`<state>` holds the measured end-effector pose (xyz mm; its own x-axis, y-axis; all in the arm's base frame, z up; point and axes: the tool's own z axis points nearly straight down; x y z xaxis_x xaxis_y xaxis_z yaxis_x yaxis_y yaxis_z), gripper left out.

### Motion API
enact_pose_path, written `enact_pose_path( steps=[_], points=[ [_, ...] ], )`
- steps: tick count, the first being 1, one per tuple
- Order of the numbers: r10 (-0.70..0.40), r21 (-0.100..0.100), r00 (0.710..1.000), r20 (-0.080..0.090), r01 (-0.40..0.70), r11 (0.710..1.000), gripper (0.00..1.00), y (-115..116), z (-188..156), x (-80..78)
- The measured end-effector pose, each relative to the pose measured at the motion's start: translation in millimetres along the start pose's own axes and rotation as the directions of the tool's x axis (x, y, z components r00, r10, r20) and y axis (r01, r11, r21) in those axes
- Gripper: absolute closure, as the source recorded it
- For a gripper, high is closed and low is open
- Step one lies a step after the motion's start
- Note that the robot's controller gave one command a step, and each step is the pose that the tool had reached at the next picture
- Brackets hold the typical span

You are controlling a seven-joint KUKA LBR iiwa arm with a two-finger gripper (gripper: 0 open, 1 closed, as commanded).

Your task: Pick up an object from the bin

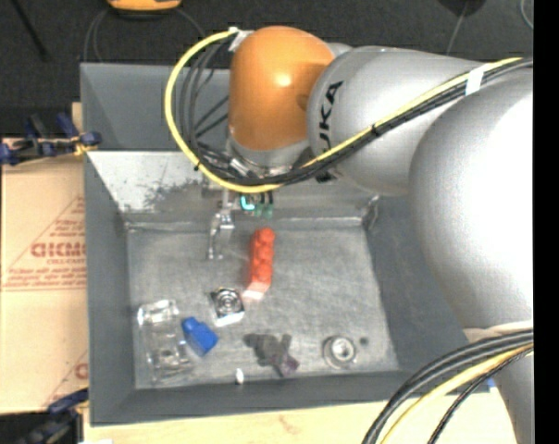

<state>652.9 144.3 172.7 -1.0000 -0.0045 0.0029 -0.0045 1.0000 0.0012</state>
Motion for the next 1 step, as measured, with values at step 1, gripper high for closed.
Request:
enact_pose_path(
  steps=[1],
  points=[
    [-0.452,0.003,0.892,0.015,0.452,0.892,0.00,-39.6,95.6,46.1]
  ],
)
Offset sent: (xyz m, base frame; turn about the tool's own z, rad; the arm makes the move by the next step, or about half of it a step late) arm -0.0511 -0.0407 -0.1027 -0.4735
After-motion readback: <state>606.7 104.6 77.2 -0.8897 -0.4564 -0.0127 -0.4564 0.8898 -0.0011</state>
